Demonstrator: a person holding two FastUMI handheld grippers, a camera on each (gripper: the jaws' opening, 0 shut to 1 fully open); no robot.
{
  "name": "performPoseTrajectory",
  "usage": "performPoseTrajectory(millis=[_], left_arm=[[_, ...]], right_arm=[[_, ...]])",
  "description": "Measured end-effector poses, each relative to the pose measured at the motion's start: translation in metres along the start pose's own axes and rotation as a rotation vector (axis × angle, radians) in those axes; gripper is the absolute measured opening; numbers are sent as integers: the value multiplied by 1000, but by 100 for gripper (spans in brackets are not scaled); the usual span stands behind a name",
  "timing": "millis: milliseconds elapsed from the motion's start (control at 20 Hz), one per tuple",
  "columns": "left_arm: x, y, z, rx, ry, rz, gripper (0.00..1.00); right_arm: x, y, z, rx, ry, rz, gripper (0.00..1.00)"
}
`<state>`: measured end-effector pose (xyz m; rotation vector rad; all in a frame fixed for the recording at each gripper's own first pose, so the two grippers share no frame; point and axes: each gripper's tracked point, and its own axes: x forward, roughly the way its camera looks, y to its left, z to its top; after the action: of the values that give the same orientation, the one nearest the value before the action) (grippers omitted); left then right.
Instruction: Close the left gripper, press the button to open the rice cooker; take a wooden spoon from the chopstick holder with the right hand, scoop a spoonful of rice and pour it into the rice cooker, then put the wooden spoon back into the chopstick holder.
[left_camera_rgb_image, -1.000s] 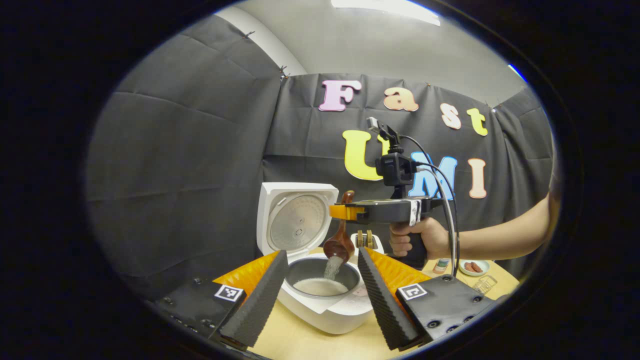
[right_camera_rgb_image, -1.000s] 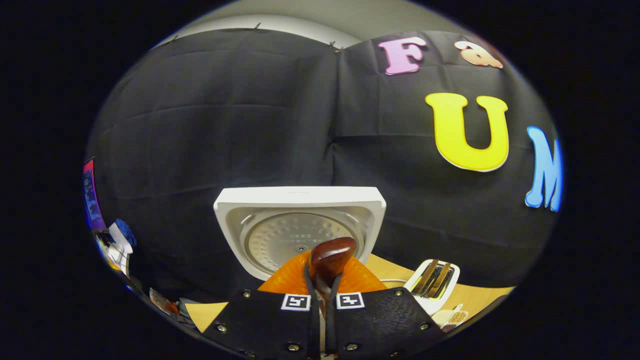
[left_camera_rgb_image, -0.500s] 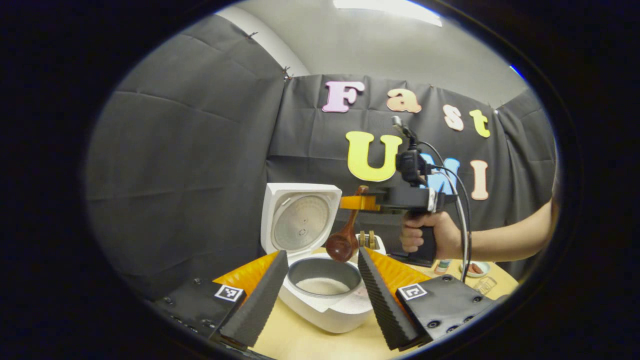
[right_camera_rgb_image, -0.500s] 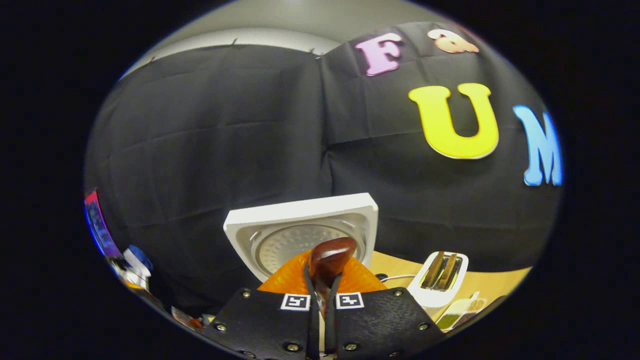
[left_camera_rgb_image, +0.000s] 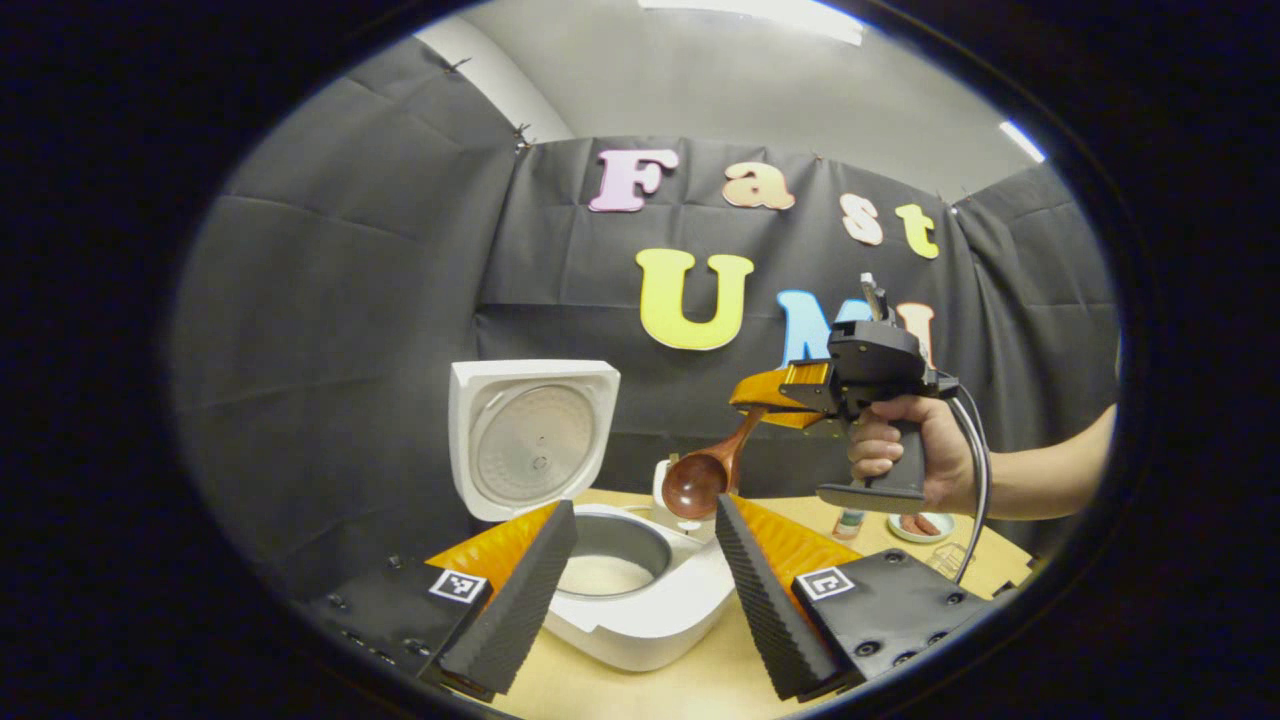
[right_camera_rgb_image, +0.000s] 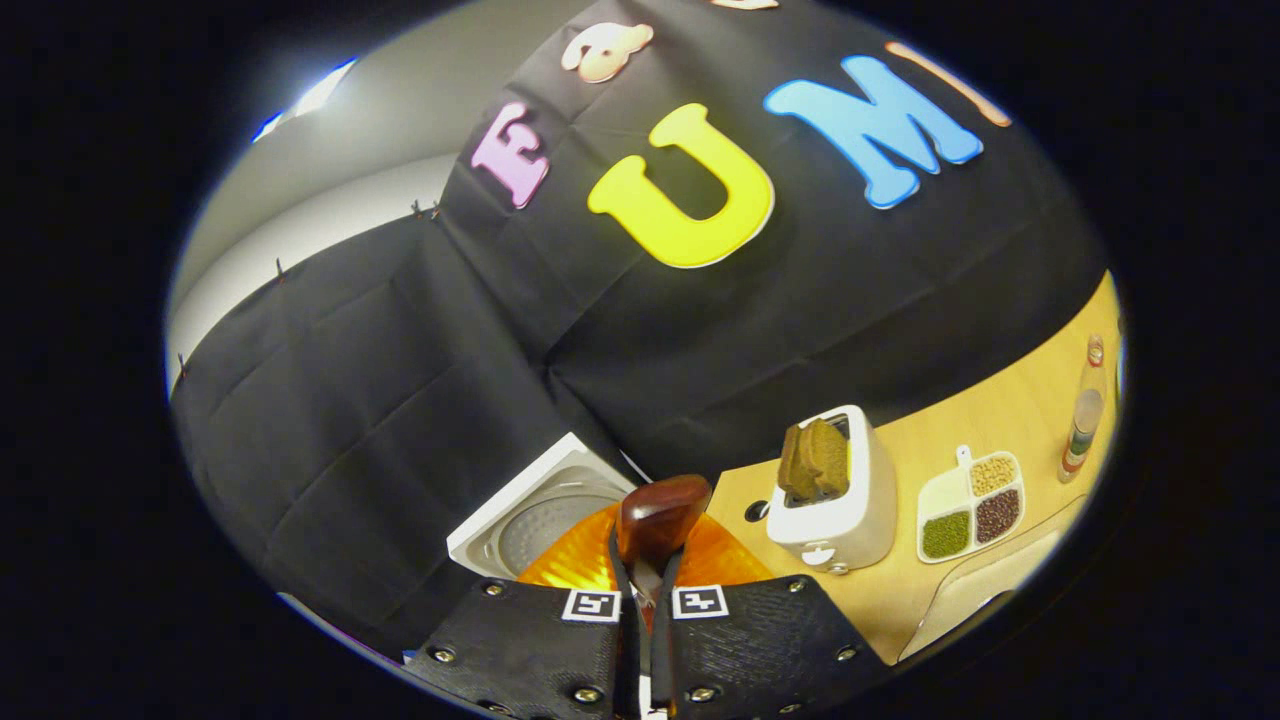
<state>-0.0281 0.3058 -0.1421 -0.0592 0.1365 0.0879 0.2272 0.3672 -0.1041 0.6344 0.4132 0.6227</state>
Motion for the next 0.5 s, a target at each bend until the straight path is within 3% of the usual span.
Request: performPoseTrajectory(millis=[300,500], left_arm=[[18,-63,9,-6,11,-120,96],[18,-95,15,2,10,-153,96]], right_arm=[[-74,-55,46,49,-92,-84,5],[-125,-92,70,35,-137,-153,5]])
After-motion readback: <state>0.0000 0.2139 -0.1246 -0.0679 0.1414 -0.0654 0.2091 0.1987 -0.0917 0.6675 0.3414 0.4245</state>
